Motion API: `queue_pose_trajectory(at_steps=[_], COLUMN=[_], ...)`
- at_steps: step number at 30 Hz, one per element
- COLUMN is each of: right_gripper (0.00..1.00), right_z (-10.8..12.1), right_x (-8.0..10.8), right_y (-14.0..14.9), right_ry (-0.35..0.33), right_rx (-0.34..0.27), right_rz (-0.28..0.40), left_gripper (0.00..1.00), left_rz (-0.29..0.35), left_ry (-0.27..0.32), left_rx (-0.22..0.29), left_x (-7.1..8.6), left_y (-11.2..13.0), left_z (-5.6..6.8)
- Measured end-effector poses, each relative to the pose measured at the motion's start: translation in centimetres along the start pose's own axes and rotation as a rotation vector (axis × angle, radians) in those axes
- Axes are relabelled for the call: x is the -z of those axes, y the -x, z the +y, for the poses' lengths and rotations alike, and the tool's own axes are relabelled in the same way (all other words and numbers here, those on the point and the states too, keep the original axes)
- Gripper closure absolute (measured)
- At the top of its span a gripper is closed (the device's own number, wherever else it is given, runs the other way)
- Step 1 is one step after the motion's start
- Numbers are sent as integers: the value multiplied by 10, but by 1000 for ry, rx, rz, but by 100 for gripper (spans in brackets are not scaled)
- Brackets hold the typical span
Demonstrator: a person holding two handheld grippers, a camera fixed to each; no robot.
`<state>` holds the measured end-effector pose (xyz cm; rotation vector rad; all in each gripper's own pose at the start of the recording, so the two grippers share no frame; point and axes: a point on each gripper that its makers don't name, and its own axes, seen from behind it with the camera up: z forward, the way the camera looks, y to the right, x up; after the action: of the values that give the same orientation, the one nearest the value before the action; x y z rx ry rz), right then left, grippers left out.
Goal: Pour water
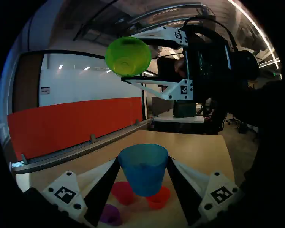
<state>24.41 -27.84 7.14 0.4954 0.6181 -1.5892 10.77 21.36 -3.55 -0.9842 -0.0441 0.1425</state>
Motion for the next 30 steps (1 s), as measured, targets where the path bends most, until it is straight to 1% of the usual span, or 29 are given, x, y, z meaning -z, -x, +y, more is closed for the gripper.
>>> queue_pose_trajectory(at_steps=[7, 9, 12, 16, 24, 30], right_gripper=[10, 10, 10, 10, 10, 10], right_z=[0, 1, 1, -1, -5, -10], right_x=[0, 0, 1, 4, 13, 20], right_y=[-1, -1, 1, 3, -2, -8], right_ry=[6, 9, 14, 16, 4, -11], right_rx=[0, -12, -62, -182, -476, -729], right_rz=[5, 7, 8, 16, 44, 60], left_gripper=[13, 13, 13, 13, 13, 13], left_rz=[3, 4, 4, 2, 5, 5], left_ry=[-4, -4, -5, -8, -15, -22], left_rx=[0, 1, 3, -1, -6, -9], left_x=[-1, 0, 0, 1, 4, 7], left_y=[-1, -1, 0, 0, -4, -7], left_z=[-1, -1, -1, -2, -4, -5])
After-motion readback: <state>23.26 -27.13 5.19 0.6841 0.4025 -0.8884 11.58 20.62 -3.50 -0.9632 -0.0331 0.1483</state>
